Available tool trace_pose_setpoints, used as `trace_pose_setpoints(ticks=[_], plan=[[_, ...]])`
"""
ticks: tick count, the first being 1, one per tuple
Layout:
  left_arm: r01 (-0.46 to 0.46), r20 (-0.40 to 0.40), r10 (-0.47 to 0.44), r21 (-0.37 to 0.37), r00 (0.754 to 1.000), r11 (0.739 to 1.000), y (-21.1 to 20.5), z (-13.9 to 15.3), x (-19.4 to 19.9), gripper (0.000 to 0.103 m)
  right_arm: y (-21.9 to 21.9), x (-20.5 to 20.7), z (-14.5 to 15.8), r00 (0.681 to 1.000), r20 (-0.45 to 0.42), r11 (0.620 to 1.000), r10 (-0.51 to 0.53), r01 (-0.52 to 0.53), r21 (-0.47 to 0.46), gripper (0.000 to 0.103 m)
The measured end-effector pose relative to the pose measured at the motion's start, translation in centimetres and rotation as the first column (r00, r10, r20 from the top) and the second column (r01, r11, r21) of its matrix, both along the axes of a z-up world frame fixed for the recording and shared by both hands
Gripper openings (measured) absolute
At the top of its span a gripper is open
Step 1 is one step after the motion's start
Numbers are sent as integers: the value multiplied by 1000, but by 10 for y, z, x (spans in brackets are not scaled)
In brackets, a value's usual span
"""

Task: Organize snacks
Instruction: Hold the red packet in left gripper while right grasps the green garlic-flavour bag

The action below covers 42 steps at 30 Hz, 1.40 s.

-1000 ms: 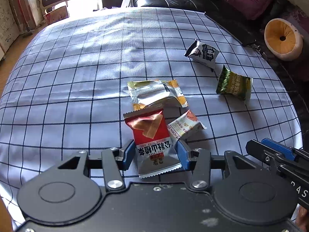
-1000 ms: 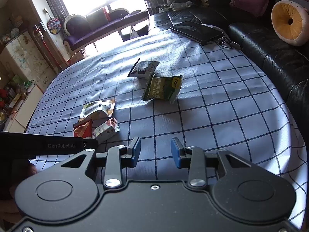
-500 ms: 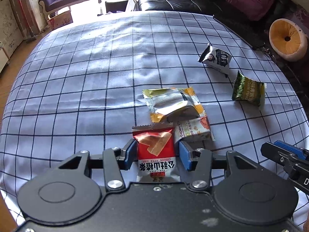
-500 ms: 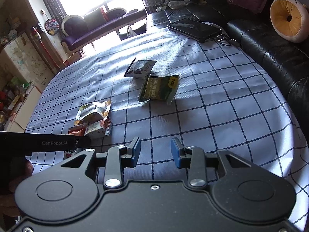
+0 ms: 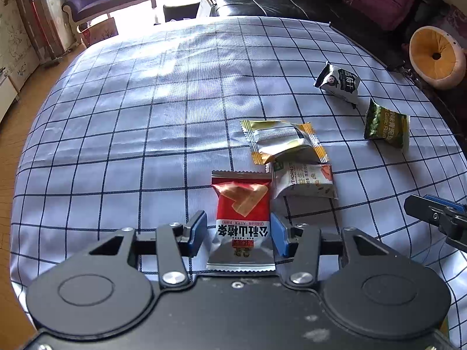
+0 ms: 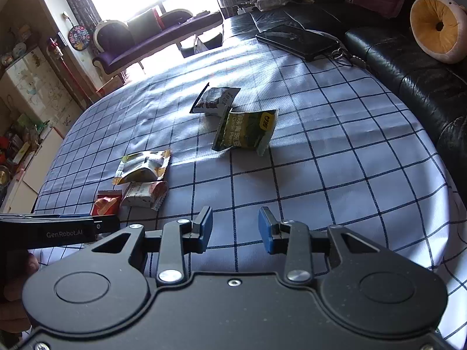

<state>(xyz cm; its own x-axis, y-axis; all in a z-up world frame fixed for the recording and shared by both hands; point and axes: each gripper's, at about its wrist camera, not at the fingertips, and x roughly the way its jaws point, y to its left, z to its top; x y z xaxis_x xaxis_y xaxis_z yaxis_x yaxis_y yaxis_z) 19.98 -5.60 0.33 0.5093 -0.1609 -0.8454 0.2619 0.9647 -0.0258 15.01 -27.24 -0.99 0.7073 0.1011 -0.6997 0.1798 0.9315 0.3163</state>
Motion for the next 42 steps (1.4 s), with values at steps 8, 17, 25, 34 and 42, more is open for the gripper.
trace_pose_setpoints(ticks=[8,17,25,34,42], plan=[[-96,42,95,36,995,995,16,-1,32,39,-3,10,9,999,32,999,-14,15,-38,45],[-71,4,71,-32,997,997,33,-7,41,41,-29,46,26,992,85,994,-95,98,-36,45],[-71,39,72,-12,997,997,27,-10,34,41,-49,96,19,986,42,980,-162,166,-106,45],[-66,34,66,-18,997,998,28,-10,35,38,-38,73,-3,994,-74,995,-81,77,-65,45],[-69,41,69,-23,997,997,28,-10,33,38,-18,47,9,998,-13,997,-59,58,-44,45]])
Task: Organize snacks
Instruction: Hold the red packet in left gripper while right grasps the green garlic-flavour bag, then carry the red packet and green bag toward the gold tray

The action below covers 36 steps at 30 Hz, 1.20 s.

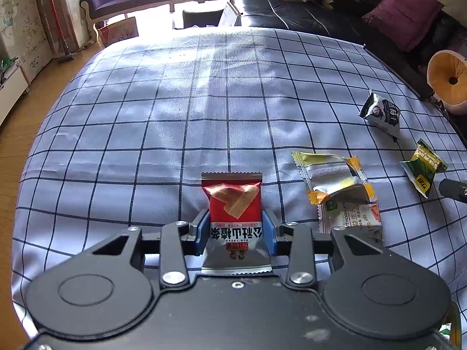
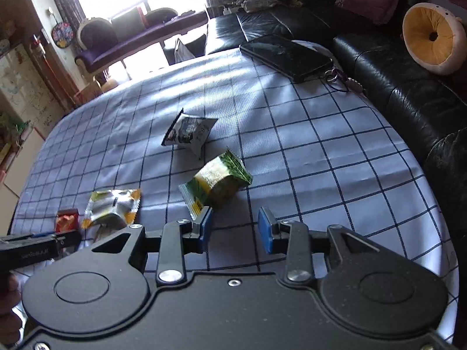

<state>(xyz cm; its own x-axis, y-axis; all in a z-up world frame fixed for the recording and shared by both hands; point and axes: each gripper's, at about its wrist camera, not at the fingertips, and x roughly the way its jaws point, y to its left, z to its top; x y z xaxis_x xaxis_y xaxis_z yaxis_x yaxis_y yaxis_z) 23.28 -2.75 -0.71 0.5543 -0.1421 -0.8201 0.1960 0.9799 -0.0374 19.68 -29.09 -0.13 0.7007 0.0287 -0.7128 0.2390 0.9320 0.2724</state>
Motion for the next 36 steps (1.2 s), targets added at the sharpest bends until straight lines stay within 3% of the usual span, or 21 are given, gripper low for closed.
trace_pose_setpoints(ticks=[4,11,36], plan=[[-1,3,1,2,1000,1000,-1,0,-1,37,-6,5,6,998,48,996,-39,35,85,45],[3,5,-3,-1,1000,1000,-1,0,-1,37,1,38,-8,999,-3,992,-49,49,113,47],[5,14,-5,-1,1000,1000,0,0,-3,37,39,51,-20,1000,28,991,-12,16,-134,49]])
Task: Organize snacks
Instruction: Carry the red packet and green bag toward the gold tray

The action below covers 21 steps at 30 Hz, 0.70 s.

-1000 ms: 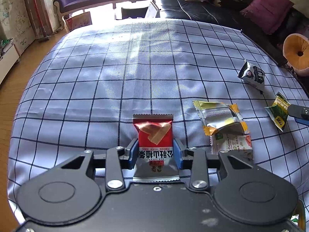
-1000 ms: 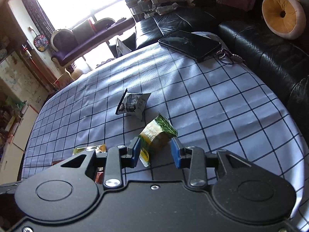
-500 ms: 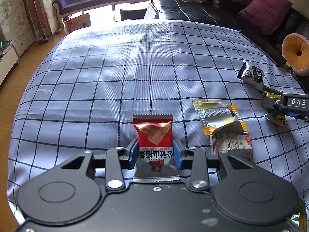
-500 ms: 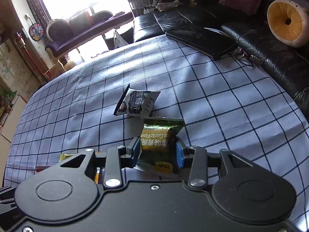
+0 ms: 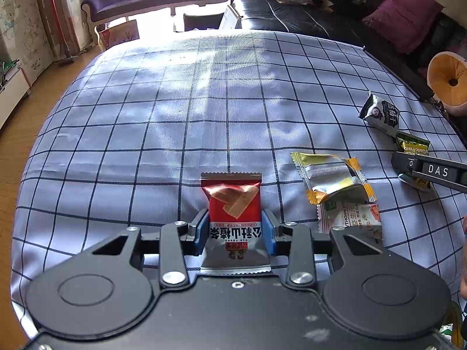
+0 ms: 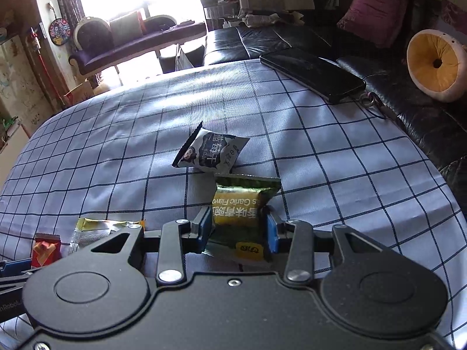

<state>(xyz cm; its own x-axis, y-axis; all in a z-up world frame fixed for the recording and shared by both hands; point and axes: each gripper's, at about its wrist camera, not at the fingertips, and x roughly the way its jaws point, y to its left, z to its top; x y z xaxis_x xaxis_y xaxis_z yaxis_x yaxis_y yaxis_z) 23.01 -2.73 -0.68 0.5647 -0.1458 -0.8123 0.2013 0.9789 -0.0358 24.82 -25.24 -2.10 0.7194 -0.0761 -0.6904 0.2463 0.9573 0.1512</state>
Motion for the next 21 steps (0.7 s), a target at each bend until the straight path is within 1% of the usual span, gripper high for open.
trace_pose_setpoints(ticks=[4,7,14,17,21], plan=[[-1,6,1,3,1000,1000,-1,0,-1,37,6,-1,-2,1000,3,999,9,-8,-40,49],[-2,13,2,9,1000,1000,-2,0,-2,37,9,-1,-2,1000,3,999,10,-9,-52,49],[-9,22,8,31,1000,999,-6,-1,-5,38,7,-3,-2,1000,5,998,21,-20,-55,46],[-20,23,20,30,1000,999,-7,-1,-5,38,7,-4,-2,1000,10,998,17,-16,-55,45],[-32,40,30,43,999,999,-10,-1,-9,38,7,-10,0,1000,3,999,14,-14,-51,44]])
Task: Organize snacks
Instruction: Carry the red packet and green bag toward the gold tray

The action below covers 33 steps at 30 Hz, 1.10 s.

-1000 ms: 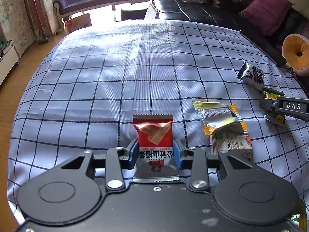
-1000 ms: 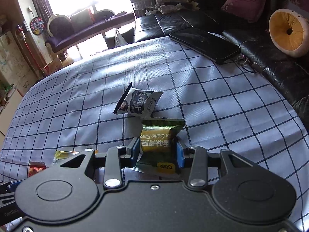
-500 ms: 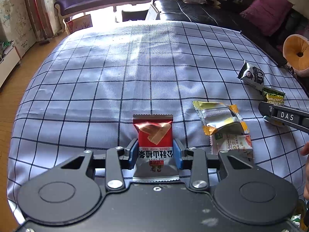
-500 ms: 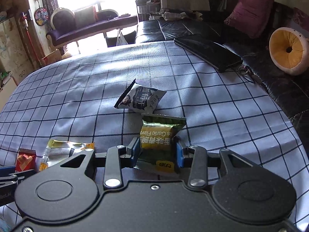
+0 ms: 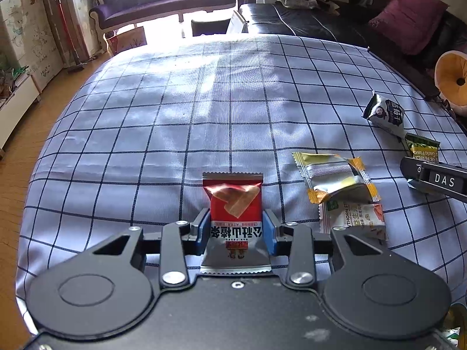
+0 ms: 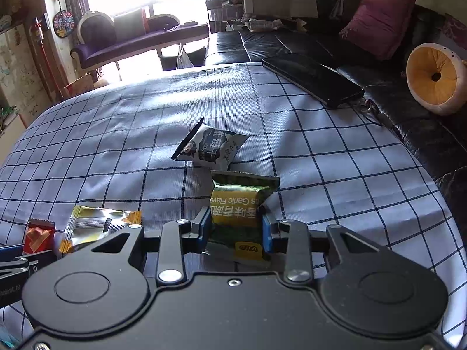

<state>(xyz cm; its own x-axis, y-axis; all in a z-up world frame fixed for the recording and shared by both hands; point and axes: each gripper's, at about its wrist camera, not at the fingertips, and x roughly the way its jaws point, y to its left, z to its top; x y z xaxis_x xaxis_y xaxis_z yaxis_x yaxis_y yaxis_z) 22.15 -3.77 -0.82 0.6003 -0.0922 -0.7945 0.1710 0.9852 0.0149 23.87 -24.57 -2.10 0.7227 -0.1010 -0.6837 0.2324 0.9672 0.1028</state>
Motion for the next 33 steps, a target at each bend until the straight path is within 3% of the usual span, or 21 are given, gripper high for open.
trace_pose_setpoints(ticks=[9,17,26,33], plan=[[-3,50,0,57,999,998,-12,-3,-11,38,-5,-23,4,999,-32,999,11,-10,34,43],[6,56,-9,51,998,999,-11,-4,-13,39,-15,-62,14,998,-55,986,21,-12,167,42],[14,82,-18,51,996,999,-9,-4,-17,39,-7,-128,35,999,12,985,45,-46,168,42],[22,103,-27,51,994,998,-9,-2,-22,35,10,-154,40,995,37,984,94,-99,148,42]])
